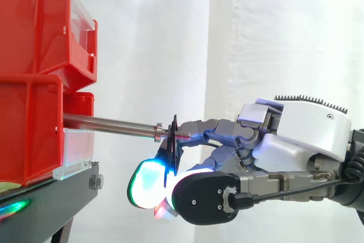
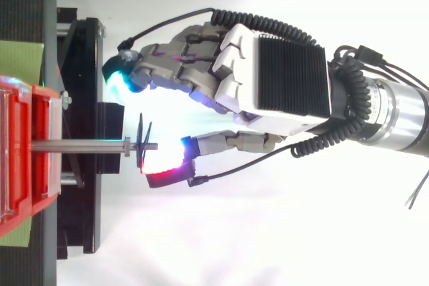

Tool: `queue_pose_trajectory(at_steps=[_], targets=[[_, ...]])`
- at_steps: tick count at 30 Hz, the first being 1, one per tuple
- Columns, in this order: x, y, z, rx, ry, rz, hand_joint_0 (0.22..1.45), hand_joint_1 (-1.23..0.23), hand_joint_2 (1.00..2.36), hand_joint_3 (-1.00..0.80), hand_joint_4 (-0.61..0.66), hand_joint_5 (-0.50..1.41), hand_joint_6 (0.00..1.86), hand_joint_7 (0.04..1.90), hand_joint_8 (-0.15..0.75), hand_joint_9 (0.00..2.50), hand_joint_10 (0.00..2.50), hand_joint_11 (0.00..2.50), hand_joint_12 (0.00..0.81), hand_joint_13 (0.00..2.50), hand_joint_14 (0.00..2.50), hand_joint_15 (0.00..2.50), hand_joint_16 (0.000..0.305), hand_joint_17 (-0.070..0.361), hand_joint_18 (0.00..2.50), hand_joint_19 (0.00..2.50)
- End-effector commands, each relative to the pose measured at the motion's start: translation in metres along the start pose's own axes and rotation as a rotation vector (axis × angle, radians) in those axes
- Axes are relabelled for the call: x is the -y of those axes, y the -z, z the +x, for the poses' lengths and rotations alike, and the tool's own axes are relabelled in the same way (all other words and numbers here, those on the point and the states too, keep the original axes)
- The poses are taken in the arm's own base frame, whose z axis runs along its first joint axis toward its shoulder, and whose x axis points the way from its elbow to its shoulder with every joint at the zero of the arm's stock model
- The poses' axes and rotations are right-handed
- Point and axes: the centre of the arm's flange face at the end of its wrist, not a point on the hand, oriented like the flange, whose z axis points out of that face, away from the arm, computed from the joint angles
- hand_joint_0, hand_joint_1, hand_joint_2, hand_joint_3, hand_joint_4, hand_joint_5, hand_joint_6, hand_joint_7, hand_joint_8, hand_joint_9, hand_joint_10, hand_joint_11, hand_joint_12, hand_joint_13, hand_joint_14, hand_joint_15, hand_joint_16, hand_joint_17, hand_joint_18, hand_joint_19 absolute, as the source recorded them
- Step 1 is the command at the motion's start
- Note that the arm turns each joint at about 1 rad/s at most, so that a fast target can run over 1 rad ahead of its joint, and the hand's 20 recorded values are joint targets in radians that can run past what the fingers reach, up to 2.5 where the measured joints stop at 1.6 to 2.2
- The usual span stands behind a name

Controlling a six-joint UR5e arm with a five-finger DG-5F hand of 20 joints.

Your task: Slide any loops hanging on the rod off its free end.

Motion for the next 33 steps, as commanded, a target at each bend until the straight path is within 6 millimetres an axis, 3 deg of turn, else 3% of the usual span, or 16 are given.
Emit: queue_pose_trajectory(at_steps=[1,18,33], targets=[[-0.0008,-0.0006,-0.0004,0.003,-0.001,-0.009,0.59,-0.58,1.01,-0.35,0.38,-0.13,0.5,1.02,0.361,0.93,0.01,0.35,0.395,0.86,0.01,0.23,0.064,0.144,0.91,0.46],[-0.0044,-0.0068,-0.0048,0.016,-0.022,-0.034,0.59,-0.52,1.01,-0.36,0.39,-0.12,0.5,1.04,0.358,0.94,0.01,0.34,0.393,0.87,0.01,0.23,0.064,0.143,0.91,0.46],[0.0024,-0.0063,-0.0077,0.009,-0.019,-0.033,0.61,-0.53,1.01,-0.34,0.29,-0.1,0.5,1.24,0.357,0.95,0.01,0.35,0.389,0.87,0.01,0.24,0.063,0.141,0.91,0.46]])
